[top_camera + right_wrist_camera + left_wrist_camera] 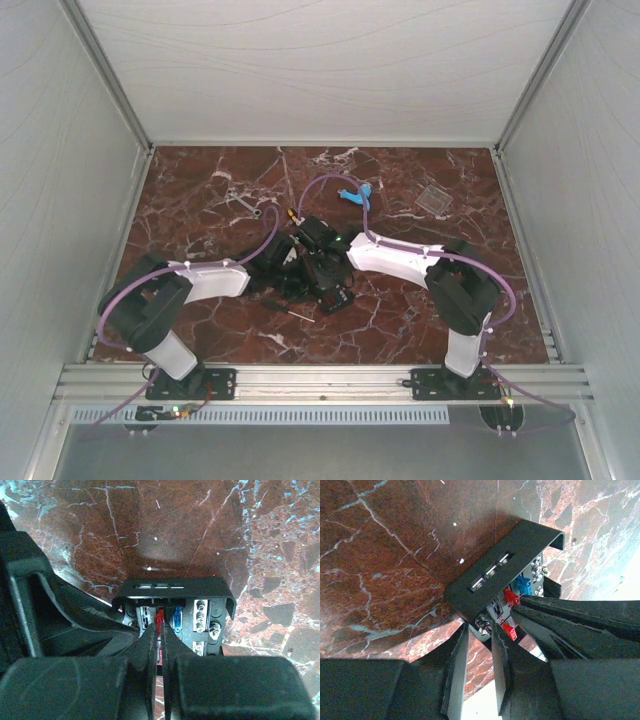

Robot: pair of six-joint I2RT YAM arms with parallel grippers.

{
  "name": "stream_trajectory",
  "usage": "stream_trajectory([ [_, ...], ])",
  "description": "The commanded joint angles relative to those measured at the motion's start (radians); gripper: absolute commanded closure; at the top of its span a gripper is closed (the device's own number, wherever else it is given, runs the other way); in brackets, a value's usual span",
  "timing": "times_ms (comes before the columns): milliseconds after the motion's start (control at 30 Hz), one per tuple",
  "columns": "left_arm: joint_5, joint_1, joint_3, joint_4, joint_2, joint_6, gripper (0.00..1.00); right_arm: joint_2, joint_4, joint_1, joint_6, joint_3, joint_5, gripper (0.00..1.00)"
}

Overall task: Snap on the fuse box
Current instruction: Install the fuse at the fuse box base.

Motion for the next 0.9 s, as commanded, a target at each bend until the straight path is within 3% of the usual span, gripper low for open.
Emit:
stream_trajectory([
  [0, -0.069, -0.004, -0.043, -0.077, 0.035, 0.019, 0.77, 0.137, -0.002, -0.034, -0.034, -0.091, 0.093, 1.0],
  [333, -0.066, -0.004, -0.06, -0.065, 0.026, 0.012, 0.78, 0.156, 0.015, -0.047, -0.037, -0.07, 0.109, 1.0],
  [700, -0.078, -0.004, -0.067, -0.07, 0.024, 0.013, 0.78, -0.045, -0.032, -0.069, -0.044, -0.053, 0.101, 1.0],
  [867, -0.077, -0.004, -0.064, -0.068, 0.025, 0.016, 0.79, 0.012, -0.043, -0.05, -0.042, -0.022, 0.118, 1.0],
])
